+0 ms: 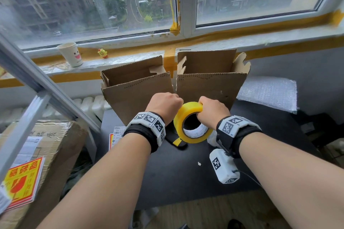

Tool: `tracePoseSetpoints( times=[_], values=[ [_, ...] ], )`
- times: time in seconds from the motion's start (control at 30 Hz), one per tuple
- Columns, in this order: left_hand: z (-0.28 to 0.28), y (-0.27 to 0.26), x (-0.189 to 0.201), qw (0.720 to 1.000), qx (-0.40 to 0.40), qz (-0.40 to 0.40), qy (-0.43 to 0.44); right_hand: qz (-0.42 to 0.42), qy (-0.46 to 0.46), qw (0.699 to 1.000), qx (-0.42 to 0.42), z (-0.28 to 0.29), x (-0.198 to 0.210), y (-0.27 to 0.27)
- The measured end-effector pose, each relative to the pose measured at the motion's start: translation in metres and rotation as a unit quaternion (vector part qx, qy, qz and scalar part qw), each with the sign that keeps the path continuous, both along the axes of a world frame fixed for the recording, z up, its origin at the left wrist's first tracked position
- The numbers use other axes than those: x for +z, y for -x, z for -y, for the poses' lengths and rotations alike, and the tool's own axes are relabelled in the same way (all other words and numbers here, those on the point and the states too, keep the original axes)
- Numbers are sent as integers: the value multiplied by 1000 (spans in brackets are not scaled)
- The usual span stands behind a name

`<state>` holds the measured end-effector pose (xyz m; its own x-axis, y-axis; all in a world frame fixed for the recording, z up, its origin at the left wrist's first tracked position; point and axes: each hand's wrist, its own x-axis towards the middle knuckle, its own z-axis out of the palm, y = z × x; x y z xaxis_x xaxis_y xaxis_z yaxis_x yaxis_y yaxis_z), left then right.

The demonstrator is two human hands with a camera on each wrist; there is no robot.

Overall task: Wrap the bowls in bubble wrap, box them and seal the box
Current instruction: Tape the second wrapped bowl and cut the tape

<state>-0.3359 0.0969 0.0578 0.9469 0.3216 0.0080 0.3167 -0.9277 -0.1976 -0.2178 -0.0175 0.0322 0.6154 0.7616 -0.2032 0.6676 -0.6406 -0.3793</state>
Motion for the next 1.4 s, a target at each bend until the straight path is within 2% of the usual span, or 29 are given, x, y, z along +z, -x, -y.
tracePoseSetpoints(
  times=[0.17,0.33,0.5,0.63,0.67,0.73,0.8,0.93,1.13,1.23,1.4],
  values=[
    [2,-3,-1,1000,-4,-6,10,-13,16,1000,-1,1,-4,0],
    [-3,-5,4,990,39,-1,139,-21,22,1000,0,-1,-7,-5],
    [-7,-2,10,947,95,45,303,-50,0,999,11,-4,-9,-11],
    [-16,2,11,881,153,74,441,-106,-11,994,28,-6,-11,-15],
    [-17,3,11,875,154,70,454,-110,-13,993,27,-5,-12,-15],
    [-18,2,11,895,139,62,419,-110,-14,994,25,-6,-13,-14],
    [-14,0,8,921,125,92,357,-102,-9,995,18,-8,-14,-13],
    [-5,-5,3,950,74,142,268,-91,-14,996,-8,-9,-13,-13],
    [-1,-6,9,971,62,134,187,-103,-30,994,-21,-11,-10,-12],
    [4,-4,12,961,84,135,225,-110,-31,993,-41,-7,-11,-13],
    [4,-6,22,890,159,161,396,-134,-46,988,-64,-1,-7,-18]
  ],
)
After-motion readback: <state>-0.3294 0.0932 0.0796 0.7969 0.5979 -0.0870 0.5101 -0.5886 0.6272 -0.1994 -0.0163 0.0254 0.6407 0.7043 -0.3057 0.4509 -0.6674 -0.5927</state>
